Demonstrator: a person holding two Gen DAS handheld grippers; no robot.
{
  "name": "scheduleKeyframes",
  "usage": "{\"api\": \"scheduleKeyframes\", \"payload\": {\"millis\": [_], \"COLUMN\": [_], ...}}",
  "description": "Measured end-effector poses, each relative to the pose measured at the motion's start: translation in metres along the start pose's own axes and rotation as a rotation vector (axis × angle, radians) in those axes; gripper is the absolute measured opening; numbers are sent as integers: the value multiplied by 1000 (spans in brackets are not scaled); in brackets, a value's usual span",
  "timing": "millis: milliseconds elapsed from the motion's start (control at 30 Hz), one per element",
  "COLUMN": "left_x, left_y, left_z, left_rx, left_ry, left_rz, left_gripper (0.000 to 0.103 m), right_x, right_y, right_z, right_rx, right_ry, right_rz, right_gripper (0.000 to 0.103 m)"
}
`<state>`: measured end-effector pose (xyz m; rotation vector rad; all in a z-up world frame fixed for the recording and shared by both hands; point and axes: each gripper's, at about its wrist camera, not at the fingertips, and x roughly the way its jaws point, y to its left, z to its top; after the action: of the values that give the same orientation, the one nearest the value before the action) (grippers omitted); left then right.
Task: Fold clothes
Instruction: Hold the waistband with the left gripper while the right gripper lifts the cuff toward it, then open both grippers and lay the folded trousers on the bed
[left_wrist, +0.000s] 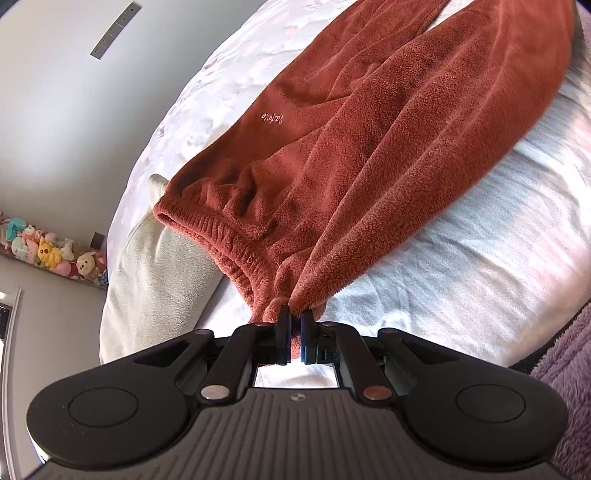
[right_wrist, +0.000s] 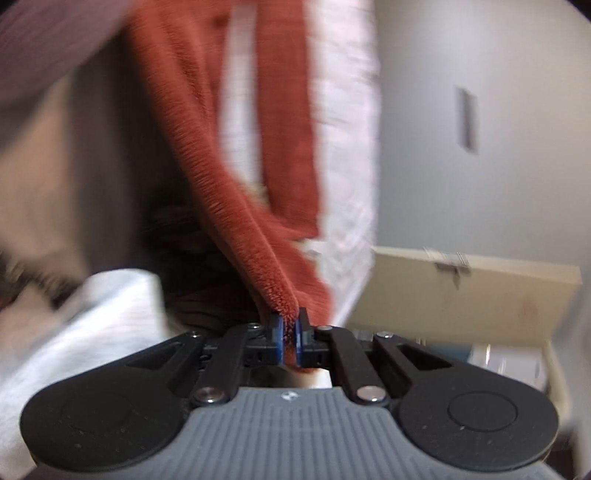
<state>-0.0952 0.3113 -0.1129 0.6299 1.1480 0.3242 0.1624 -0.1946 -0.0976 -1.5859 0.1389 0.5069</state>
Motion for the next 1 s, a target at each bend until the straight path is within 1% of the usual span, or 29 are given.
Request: {"api": "scheduleKeyframes", "payload": {"millis": [33, 100, 200, 267, 433, 567, 733, 867, 1000], "left_x": [-1, -4, -7, -8, -8, 1, 29, 58, 92], "left_y": [0, 1, 9, 21, 56, 88, 130, 153, 172], "left_z": [-2, -6, -10, -7, 17, 42, 79, 107, 133], "left_rx": [4, 4, -28, -66, -131, -174, -221, -183, -135], "left_ry": [-2, -6, -14, -22, -43, -37, 11, 53, 96], "left_rz": [6, 15, 11, 10, 39, 55, 44, 59, 48], "left_gripper": [3, 3, 3, 3, 3, 3, 3, 3, 3], "right_x": [-4, -7, -7, -2, 18, 54, 106, 153, 205], "right_y": [-10, -23, -30, -36, -50, -69, -89, -103, -112], "right_z": [-3, -10, -13, -12, 5, 20, 42, 60, 77], "right_rx": [54, 129, 167, 177, 209, 241, 234, 239, 220], "right_ry": [9, 35, 53, 56, 79, 106, 116, 122, 138], "right_rz": [-15, -18, -9, -13, -25, -15, 14, 52, 109], "right_gripper": [6, 6, 6, 6, 6, 6, 6, 6, 6]}}
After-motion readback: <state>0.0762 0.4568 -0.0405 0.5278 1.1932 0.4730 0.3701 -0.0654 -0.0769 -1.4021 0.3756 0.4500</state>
